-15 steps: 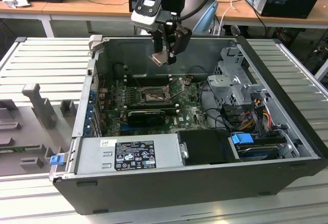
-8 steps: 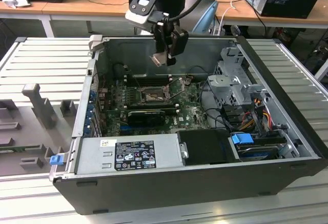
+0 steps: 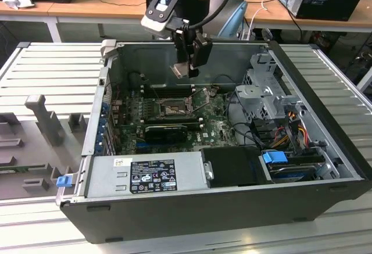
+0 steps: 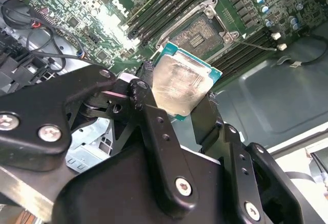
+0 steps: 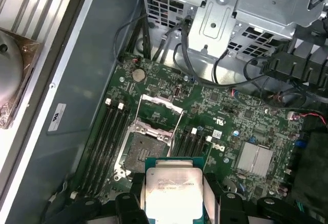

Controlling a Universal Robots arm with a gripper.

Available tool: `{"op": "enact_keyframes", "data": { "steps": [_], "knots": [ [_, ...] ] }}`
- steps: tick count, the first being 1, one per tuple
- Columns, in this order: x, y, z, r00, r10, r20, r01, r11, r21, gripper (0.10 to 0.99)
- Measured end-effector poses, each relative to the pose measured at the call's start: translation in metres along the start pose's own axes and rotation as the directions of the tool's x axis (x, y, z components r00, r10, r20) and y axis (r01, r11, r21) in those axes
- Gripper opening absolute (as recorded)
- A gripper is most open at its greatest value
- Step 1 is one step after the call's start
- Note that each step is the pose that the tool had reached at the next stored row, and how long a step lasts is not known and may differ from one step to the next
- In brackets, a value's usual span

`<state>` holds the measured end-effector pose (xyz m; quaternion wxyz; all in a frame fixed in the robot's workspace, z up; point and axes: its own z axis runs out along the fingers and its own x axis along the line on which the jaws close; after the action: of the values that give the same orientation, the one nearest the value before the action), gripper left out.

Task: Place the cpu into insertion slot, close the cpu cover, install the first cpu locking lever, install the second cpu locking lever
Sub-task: 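Place the cpu into insertion slot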

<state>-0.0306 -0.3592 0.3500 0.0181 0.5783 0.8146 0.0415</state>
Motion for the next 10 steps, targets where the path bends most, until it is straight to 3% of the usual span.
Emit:
{"op": "enact_keyframes", "data": {
  "steps": [6,10],
  "knots": [
    [0.0,-0.0001,0.0014,0.9999,0.017,0.0016,-0.017,0.9999,0.0,0.537],
    [0.0,-0.0002,0.0025,0.9976,0.068,0.006,-0.068,0.9977,-0.002,0.537]
  ]
}}
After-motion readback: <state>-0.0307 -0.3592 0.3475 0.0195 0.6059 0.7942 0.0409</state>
